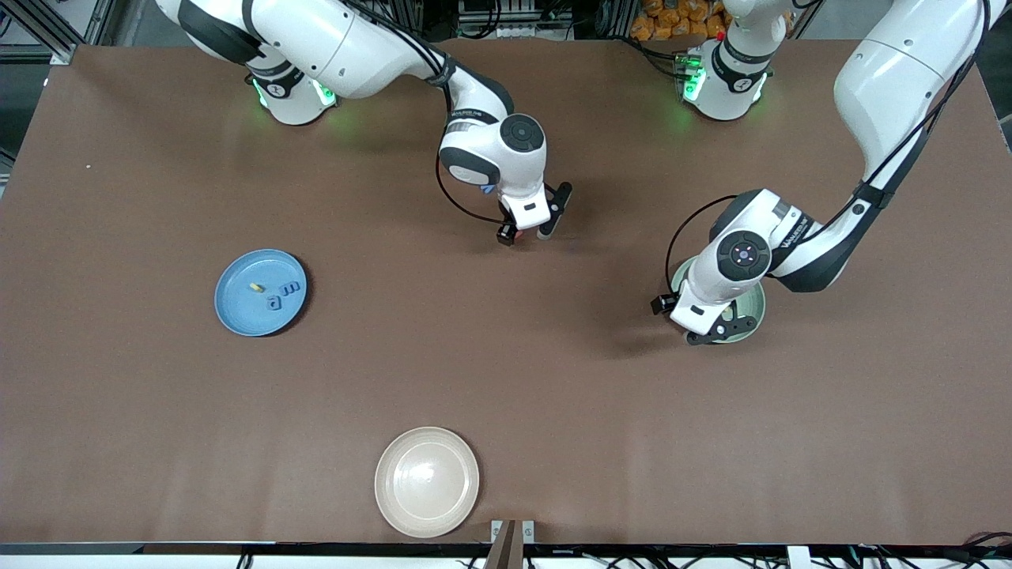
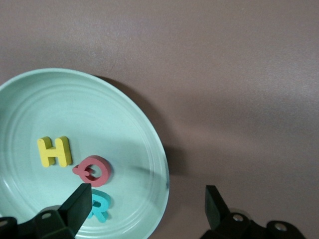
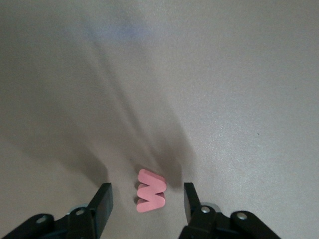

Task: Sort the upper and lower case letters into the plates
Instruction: 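Grasp the pink w with the right gripper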

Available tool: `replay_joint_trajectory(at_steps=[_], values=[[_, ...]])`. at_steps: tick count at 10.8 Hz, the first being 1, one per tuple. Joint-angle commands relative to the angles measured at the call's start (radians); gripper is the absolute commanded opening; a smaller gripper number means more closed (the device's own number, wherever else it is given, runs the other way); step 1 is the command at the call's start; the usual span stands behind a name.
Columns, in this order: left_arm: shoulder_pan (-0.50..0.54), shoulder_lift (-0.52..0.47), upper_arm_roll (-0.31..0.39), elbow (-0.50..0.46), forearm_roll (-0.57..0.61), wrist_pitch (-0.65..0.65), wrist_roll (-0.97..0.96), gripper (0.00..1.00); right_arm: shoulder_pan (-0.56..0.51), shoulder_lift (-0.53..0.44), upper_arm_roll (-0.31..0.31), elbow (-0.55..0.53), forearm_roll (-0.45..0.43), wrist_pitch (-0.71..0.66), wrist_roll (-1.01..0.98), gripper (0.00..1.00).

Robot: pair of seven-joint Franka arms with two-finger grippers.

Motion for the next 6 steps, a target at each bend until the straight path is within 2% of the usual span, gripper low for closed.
replay_joint_trajectory(at_steps=[1,4,6], values=[[-0.017,0.008,0.000,0.017,-0.014,-0.026,-0.021,1.00,-0.010,0.017,0.011,-0.003,-0.036,0.016,0.008,0.64],[-0.026,0.006,0.000,0.026,-0.014,-0.028,-0.021,1.00,-0.010,0.019,0.009,-0.003,-0.047,0.016,0.019,0.56],[-0.034,0.008,0.000,0.031,-0.014,-0.029,-0.028,1.00,-0.009,0.022,0.006,-0.003,-0.054,0.017,0.079,0.44]])
